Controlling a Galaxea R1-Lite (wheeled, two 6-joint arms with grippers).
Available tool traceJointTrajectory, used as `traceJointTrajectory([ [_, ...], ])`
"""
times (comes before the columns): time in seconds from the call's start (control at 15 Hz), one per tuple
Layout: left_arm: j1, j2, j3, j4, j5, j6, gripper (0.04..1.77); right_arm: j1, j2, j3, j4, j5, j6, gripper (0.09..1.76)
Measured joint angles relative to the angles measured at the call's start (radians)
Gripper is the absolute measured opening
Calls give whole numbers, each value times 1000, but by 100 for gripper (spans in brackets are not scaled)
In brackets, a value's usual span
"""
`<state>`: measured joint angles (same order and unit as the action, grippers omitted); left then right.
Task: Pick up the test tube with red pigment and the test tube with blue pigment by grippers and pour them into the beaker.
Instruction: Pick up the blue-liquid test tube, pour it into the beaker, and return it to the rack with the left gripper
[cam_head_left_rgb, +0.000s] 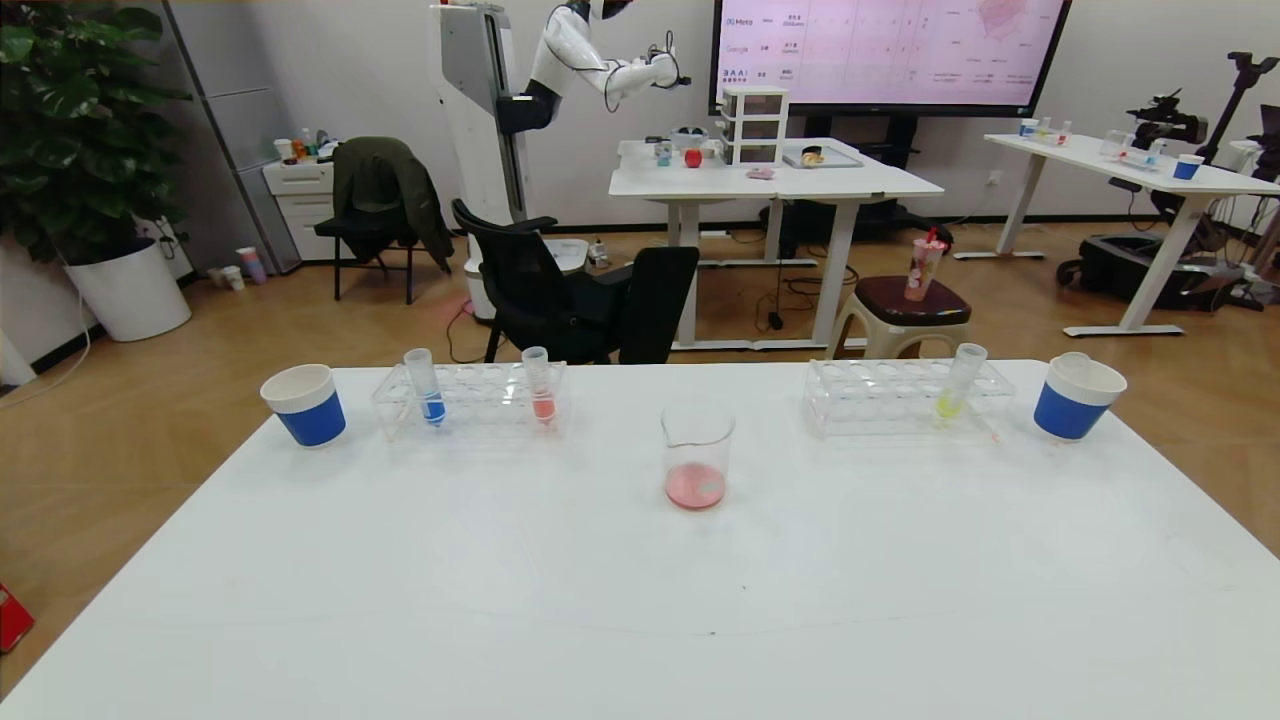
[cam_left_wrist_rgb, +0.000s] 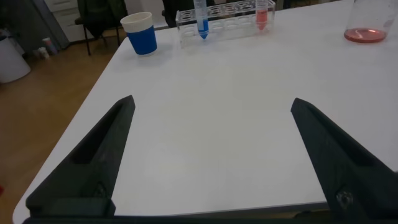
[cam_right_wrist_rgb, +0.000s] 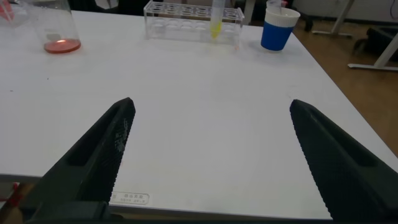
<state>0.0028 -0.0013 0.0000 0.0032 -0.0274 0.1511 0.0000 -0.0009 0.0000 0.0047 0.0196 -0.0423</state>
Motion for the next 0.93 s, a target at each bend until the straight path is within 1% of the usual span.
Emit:
traceJointTrajectory([
  [0.13,1,1,-18,14,-6,9,175,0,0,0,0,0,0,173],
  [0.27,1,25,-92,23,-5,6,175,0,0,0,0,0,0,174],
  [0.4,-1,106,-199,19,-5,-17,175,0,0,0,0,0,0,174],
  [0.6,-10,284,-355,3,-6,-73,175,0,0,0,0,0,0,173],
  [0.73,-12,425,-438,-53,-5,-98,175,0,0,0,0,0,0,174],
  [0.93,-7,636,-498,-220,-4,-102,175,0,0,0,0,0,0,174],
])
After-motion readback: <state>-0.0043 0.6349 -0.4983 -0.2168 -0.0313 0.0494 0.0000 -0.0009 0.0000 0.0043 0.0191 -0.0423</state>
